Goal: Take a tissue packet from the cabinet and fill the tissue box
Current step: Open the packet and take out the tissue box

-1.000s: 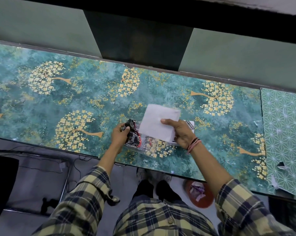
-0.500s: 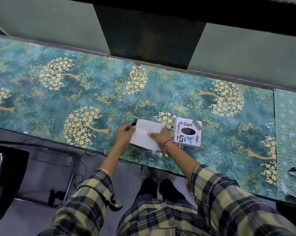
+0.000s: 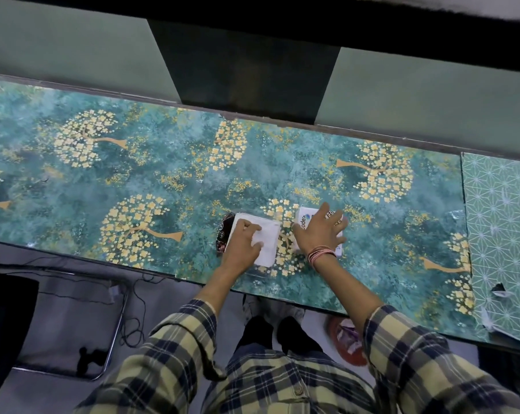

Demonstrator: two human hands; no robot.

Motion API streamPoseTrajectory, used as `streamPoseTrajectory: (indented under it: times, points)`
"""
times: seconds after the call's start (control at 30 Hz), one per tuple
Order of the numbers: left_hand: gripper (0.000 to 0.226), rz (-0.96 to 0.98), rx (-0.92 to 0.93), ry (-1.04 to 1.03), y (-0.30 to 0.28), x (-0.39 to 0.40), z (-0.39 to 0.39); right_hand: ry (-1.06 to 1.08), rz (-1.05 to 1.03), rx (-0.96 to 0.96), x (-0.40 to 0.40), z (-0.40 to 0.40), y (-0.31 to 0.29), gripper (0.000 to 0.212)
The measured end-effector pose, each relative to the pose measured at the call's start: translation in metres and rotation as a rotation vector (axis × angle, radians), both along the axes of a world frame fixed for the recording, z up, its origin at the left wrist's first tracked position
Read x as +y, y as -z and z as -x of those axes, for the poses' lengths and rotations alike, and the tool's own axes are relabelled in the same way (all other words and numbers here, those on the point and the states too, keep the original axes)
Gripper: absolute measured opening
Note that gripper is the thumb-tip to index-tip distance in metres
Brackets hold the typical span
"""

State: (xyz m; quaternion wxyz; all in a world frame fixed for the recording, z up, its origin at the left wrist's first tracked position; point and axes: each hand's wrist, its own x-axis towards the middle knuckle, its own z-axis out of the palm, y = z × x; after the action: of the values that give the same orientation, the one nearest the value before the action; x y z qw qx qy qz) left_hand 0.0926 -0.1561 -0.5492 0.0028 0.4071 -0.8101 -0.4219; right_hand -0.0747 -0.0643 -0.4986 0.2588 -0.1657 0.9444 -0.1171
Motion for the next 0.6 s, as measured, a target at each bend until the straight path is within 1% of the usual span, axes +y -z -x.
streamPoseTrajectory:
  times: [0.1, 0.17, 0.23, 0.33, 0.4, 0.43, 0.5, 0.57, 0.6]
  points:
    - [0.039, -0.023, -0.014, -0.028, 0.002, 0.002, 0.005, 0.032, -0.096, -0.205, 0.007, 0.010, 0.009, 0.123]
    - [0.037, -0.032, -0.026, -0.047, 0.000, 0.003, 0.008, 0.024, -0.112, -0.233, 0.011, 0.013, 0.010, 0.131]
    - [0.037, -0.034, -0.025, -0.075, -0.005, 0.004, 0.011, 0.017, -0.091, -0.210, 0.015, 0.019, 0.008, 0.131]
    - [0.033, -0.041, 0.083, -0.159, -0.013, 0.008, 0.020, 0.088, 0.065, -0.276, 0.026, 0.037, 0.013, 0.123]
    - [0.033, -0.133, 0.189, -0.255, -0.020, 0.012, 0.030, 0.159, 0.221, -0.377, 0.037, 0.049, 0.011, 0.108]
    - [0.038, -0.226, 0.243, -0.311, -0.025, 0.014, 0.035, 0.175, 0.317, -0.433, 0.043, 0.052, 0.007, 0.095]
    - [0.058, -0.464, 0.339, -0.418, -0.032, 0.018, 0.044, 0.201, 0.512, -0.567, 0.053, 0.050, -0.007, 0.071]
    - [0.073, -0.693, 0.408, -0.467, -0.035, 0.022, 0.052, 0.240, 0.642, -0.691, 0.061, 0.047, -0.018, 0.060]
    - [0.076, -0.779, 0.419, -0.453, -0.035, 0.024, 0.055, 0.252, 0.683, -0.733, 0.064, 0.045, -0.024, 0.058]
